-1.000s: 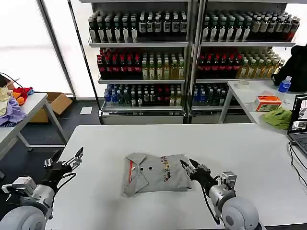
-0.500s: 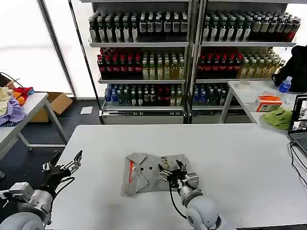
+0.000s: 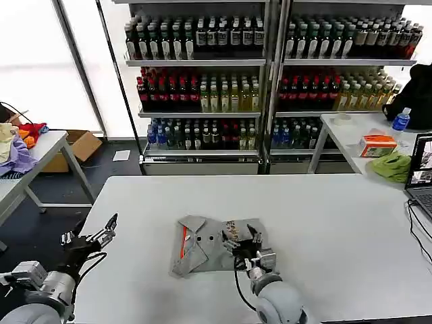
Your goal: Fold and organize the clothes.
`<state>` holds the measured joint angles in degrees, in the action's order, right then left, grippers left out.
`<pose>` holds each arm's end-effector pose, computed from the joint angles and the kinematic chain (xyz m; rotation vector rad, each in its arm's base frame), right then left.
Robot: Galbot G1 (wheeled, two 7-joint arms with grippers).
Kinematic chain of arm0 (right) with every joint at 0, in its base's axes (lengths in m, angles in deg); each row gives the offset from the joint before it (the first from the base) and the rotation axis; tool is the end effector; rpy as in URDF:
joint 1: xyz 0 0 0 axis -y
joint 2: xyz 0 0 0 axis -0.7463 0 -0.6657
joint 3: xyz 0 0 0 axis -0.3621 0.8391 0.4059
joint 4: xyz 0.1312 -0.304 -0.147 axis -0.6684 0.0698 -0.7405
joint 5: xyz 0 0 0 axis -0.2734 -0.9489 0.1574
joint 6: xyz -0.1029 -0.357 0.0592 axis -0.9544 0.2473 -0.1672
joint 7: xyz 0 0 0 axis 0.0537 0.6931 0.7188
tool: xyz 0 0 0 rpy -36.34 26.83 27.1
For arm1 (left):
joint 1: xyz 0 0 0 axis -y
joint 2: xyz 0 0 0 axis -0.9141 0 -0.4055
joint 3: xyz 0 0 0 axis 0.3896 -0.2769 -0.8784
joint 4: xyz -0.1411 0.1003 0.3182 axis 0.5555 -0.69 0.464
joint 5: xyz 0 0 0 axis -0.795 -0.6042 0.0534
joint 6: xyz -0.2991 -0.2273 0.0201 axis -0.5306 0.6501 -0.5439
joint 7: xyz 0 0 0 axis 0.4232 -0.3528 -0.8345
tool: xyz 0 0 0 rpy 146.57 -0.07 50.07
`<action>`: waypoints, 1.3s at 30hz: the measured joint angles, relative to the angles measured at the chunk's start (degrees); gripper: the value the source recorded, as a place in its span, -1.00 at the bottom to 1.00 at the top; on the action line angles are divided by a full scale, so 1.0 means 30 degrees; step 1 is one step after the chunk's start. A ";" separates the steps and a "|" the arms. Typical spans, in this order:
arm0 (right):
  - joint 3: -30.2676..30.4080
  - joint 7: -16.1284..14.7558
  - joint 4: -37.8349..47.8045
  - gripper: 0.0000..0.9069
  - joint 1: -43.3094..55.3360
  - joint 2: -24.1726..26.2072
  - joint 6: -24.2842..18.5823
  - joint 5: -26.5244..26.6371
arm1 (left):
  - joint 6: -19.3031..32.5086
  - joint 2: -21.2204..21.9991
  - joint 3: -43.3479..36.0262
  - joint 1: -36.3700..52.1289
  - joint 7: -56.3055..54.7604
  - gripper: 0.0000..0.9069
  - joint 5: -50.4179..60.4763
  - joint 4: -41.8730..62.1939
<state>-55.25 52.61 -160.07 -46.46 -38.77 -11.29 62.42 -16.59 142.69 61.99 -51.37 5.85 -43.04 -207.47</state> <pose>0.2913 0.0805 -0.3017 0.4087 -2.7833 -0.0455 0.2089 0.1311 -0.2066 -0.0101 -2.9198 0.2377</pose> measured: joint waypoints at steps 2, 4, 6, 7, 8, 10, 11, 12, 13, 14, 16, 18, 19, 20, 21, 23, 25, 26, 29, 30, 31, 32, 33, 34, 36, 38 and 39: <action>-0.0754 -0.0453 -0.0694 1.00 -0.0363 0.0287 -0.0464 0.0088 | 0.0036 0.0005 -0.0086 -0.0064 0.0062 1.00 -0.0025 -0.0058; -0.1823 -0.1133 -0.1246 1.00 -0.0880 0.0648 -0.1029 0.0272 | 0.0065 0.0032 -0.0198 -0.0138 0.0096 1.00 -0.0104 -0.0158; -0.3140 -0.1937 -0.1584 1.00 -0.1555 0.1041 -0.1604 0.0514 | 0.0150 0.0067 -0.0301 -0.0237 0.0167 1.00 -0.0115 -0.0228; -0.3944 -0.2428 -0.1717 1.00 -0.1988 0.1285 -0.1955 0.0687 | 0.0186 0.0078 -0.0356 -0.0278 0.0193 1.00 -0.0113 -0.0257; -0.4678 -0.2878 -0.1787 1.00 -0.2398 0.1492 -0.2291 0.0872 | 0.0224 0.0085 -0.0414 -0.0322 0.0232 1.00 -0.0114 -0.0276; -0.6259 -0.3757 -0.1812 1.00 -0.3277 0.1867 -0.2927 0.1322 | 0.0318 0.0124 -0.0532 -0.0402 0.0330 1.00 -0.0095 -0.0282; -0.7007 -0.4193 -0.1799 1.00 -0.3675 0.1997 -0.3252 0.1517 | 0.0379 0.0144 -0.0593 -0.0436 0.0361 1.00 -0.0069 -0.0280; -0.7761 -0.4608 -0.1722 1.00 -0.4056 0.2129 -0.3576 0.1669 | 0.0418 0.0172 -0.0656 -0.0450 0.0402 1.00 -0.0060 -0.0268; -0.8600 -0.5074 -0.1576 1.00 -0.4476 0.2274 -0.3909 0.1849 | 0.0455 0.0193 -0.0703 -0.0445 0.0413 1.00 -0.0058 -0.0258; -0.9282 -0.5467 -0.1438 1.00 -0.4827 0.2359 -0.4147 0.2017 | 0.0474 0.0241 -0.0747 -0.0434 0.0412 1.00 -0.0069 -0.0258; -1.0477 -0.6198 -0.1256 1.00 -0.5528 0.2467 -0.4659 0.2295 | 0.0505 0.0313 -0.0878 -0.0399 0.0426 1.00 -0.0091 -0.0260; -1.1345 -0.6784 -0.1171 1.00 -0.6086 0.2487 -0.5079 0.2559 | 0.0541 0.0404 -0.0999 -0.0412 0.0459 1.00 -0.0093 -0.0265; -1.1754 -0.7063 -0.1160 1.00 -0.6335 0.2488 -0.5303 0.2668 | 0.0563 0.0448 -0.1045 -0.0426 0.0473 1.00 -0.0085 -0.0265; -1.2085 -0.7278 -0.1145 1.00 -0.6525 0.2495 -0.5478 0.2748 | 0.0602 0.0482 -0.1096 -0.0452 0.0504 1.00 -0.0079 -0.0264; -1.2378 -0.7470 -0.1125 1.00 -0.6713 0.2491 -0.5630 0.2822 | 0.0644 0.0498 -0.1129 -0.0481 0.0538 1.00 -0.0066 -0.0242; -1.2857 -0.7810 -0.1118 1.00 -0.7088 0.2443 -0.5869 0.2955 | 0.0726 0.0502 -0.1138 -0.0541 0.0595 1.00 -0.0016 -0.0185; -1.3201 -0.8094 -0.1125 1.00 -0.7330 0.2399 -0.6064 0.3038 | 0.0833 0.0487 -0.1105 -0.0606 0.0681 1.00 0.0017 -0.0118; -1.3364 -0.8221 -0.1146 1.00 -0.7437 0.2376 -0.6149 0.3088 | 0.0889 0.0478 -0.1075 -0.0644 0.0730 1.00 0.0045 -0.0083; -1.3736 -0.8480 -0.1271 1.00 -0.7692 0.2283 -0.6292 0.3254 | 0.1139 0.0439 -0.1051 -0.0752 0.0916 1.00 0.0163 0.0022; -1.3822 -0.8540 -0.1322 1.00 -0.7800 0.2244 -0.6319 0.3264 | 0.1306 0.0408 -0.1067 -0.0790 0.0951 1.00 0.0255 0.0072; -1.3888 -0.8590 -0.1384 1.00 -0.7910 0.2196 -0.6355 0.3265 | 0.1529 0.0374 -0.1101 -0.0824 0.0955 1.00 0.0370 0.0124; -1.3938 -0.8638 -0.1475 1.00 -0.8036 0.2151 -0.6400 0.3258 | 0.1817 0.0307 -0.1143 -0.0888 0.0952 1.00 0.0483 0.0147; -1.3989 -0.8676 -0.1556 1.00 -0.8139 0.2135 -0.6445 0.3245 | 0.2103 0.0239 -0.1167 -0.0970 0.0950 1.00 0.0548 0.0148; -1.4022 -0.8725 -0.1658 1.00 -0.8241 0.2135 -0.6512 0.3226 | 0.2438 0.0148 -0.1161 -0.1060 0.0926 1.00 0.0607 0.0146; -1.4138 -0.8795 -0.1870 1.00 -0.8469 0.2138 -0.6639 0.3237 | 0.3164 -0.0057 -0.1107 -0.1298 0.0927 1.00 0.0738 0.0117; -1.4322 -0.8834 -0.2058 1.00 -0.8723 0.2086 -0.6724 0.3278 | 0.3711 -0.0243 -0.0982 -0.1558 0.0975 1.00 0.0825 0.0040; -1.4397 -0.8849 -0.2090 1.00 -0.8825 0.2048 -0.6776 0.3273 | 0.3932 -0.0279 -0.0948 -0.1680 0.1006 1.00 0.0866 0.0014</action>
<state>-98.44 26.06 -166.34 -72.93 -32.62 -31.62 72.24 -4.80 141.85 59.14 -56.41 8.87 -40.44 -207.43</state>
